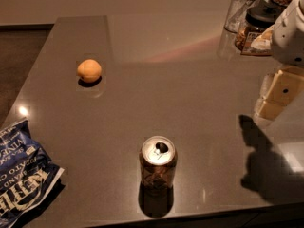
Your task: Pick orange
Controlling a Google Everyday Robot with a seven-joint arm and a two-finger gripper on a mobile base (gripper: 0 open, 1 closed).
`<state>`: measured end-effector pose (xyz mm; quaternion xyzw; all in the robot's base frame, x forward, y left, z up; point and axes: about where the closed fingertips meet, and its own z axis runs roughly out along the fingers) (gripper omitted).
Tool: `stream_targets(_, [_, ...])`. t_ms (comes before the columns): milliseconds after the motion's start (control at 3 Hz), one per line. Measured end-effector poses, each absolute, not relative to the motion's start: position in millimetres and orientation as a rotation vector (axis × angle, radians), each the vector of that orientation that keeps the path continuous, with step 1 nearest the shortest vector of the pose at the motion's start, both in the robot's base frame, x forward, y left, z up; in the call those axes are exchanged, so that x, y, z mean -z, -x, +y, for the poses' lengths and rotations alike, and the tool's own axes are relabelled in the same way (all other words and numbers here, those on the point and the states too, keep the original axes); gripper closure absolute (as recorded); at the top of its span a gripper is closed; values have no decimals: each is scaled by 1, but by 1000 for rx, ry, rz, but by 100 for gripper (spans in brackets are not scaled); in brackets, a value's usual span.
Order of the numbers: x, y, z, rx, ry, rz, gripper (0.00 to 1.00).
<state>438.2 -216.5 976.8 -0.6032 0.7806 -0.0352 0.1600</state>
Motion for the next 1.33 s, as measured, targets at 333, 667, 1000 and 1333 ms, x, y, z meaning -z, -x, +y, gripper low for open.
stream_targets(333, [-977,-438,-216,101,1723,2230,0])
stream_targets(667, [-976,-449,-206,83,1722,2214,0])
stream_targets(1000, [-971,-471,-187,52,1735,2195,0])
stream_targets(1333, [-962,-501,-156,-12,1761,2161,0])
